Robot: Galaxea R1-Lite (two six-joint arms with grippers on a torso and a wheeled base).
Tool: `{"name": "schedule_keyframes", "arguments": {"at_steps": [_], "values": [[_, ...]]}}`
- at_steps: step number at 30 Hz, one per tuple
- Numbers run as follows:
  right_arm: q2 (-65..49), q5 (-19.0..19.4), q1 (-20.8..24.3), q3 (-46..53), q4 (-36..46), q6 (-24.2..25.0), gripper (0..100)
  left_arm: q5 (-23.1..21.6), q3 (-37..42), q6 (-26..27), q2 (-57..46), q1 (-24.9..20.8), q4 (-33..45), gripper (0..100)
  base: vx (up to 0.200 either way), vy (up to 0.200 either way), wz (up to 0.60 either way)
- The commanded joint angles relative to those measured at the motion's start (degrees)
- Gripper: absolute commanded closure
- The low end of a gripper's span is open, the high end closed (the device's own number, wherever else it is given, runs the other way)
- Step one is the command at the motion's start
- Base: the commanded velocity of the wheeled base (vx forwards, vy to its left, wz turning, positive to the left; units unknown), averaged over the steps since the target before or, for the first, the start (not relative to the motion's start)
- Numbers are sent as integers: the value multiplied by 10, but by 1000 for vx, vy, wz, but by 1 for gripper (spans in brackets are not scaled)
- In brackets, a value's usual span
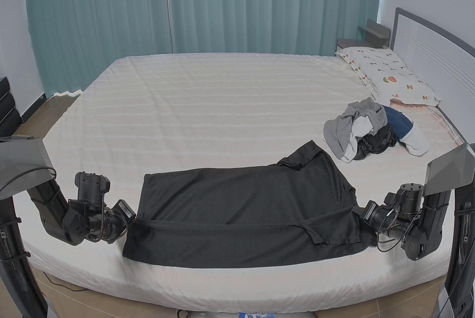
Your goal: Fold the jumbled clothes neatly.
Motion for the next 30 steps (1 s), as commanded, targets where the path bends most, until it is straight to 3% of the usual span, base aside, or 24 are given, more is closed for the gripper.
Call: {"name": "schedule_keyframes", "arguments": {"at_steps": [1, 7, 25, 30], "values": [[-32, 1, 0, 16, -5, 1, 100, -4, 23, 1, -63, -5, 0, 100, 0, 0, 0], [-96, 6, 2, 58, -5, 2, 100, -3, 33, 10, -112, -8, 21, 100, 0, 0, 0], [-246, 90, -19, 175, -5, -7, 100, -9, 56, 113, -209, -3, 116, 100, 0, 0, 0], [-260, 95, -21, 191, -4, -16, 100, -9, 59, 123, -229, -4, 136, 100, 0, 0, 0]]}}
